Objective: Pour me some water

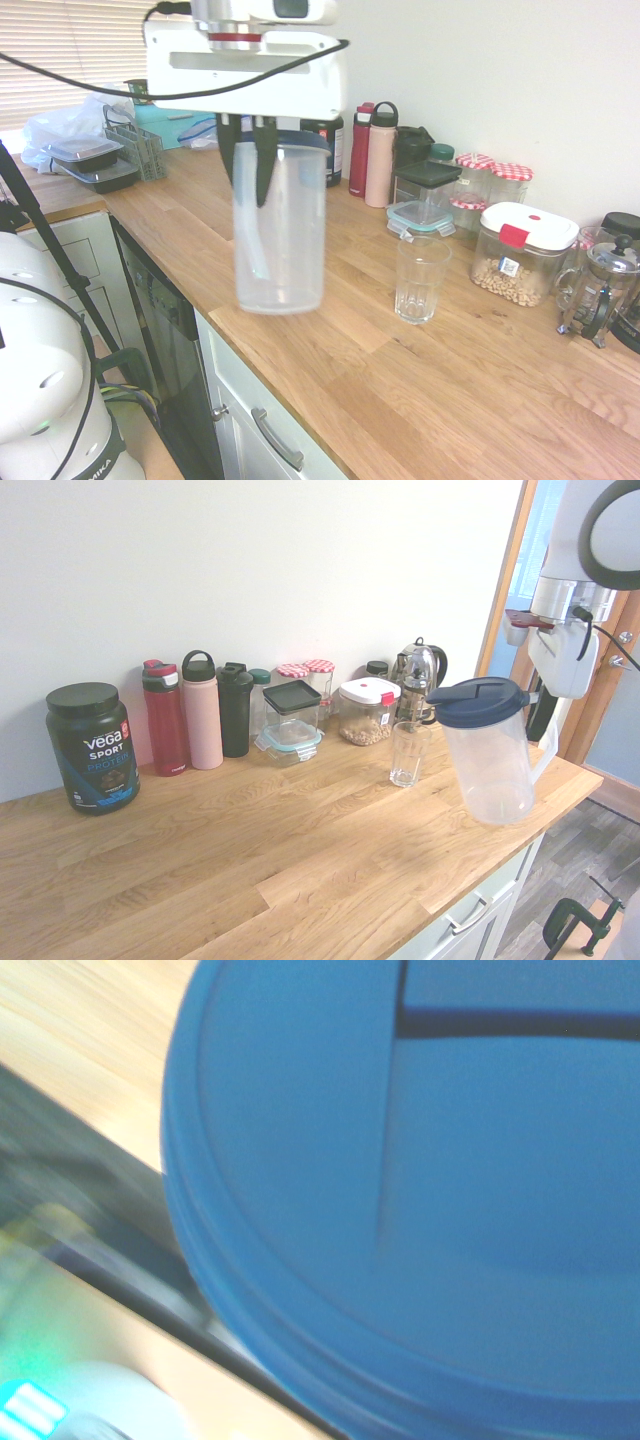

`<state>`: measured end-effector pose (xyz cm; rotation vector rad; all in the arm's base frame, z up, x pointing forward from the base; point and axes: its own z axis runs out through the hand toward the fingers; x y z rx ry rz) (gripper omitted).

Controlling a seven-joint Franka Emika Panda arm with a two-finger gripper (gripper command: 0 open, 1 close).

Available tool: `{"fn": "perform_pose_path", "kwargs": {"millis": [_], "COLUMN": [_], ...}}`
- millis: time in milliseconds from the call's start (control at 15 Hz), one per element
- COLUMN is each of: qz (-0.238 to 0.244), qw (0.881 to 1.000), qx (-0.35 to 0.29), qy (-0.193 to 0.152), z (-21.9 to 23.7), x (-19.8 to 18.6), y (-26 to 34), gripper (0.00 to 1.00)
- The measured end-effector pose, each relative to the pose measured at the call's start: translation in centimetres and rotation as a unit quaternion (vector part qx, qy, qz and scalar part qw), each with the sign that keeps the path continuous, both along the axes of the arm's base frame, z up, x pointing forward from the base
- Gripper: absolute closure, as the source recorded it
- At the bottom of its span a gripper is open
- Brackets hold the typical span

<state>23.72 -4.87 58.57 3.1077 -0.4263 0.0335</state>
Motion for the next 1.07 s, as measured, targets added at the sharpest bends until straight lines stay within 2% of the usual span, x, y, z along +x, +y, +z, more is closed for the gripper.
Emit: {"fn": "perform_pose_path", "kwargs": {"millis": [267, 467, 533, 800, 1067], "qz": [-0.053, -0.081, -0.086, -0.094, -0.086], "qw": [0.991, 0.976, 0.974, 0.977, 0.98], "qx": [0.1, 0.113, 0.108, 0.106, 0.105], "qy": [-0.078, -0.167, -0.18, -0.16, -0.146], "z": [-2.3, -4.0, -4.9, -8.8, -11.2], "x": [1.4, 4.1, 5.3, 10.2, 12.8], "y": [12.8, 19.4, 20.4, 21.0, 21.8], "gripper": [1.0, 1.0, 1.0, 1.0, 1.0]}}
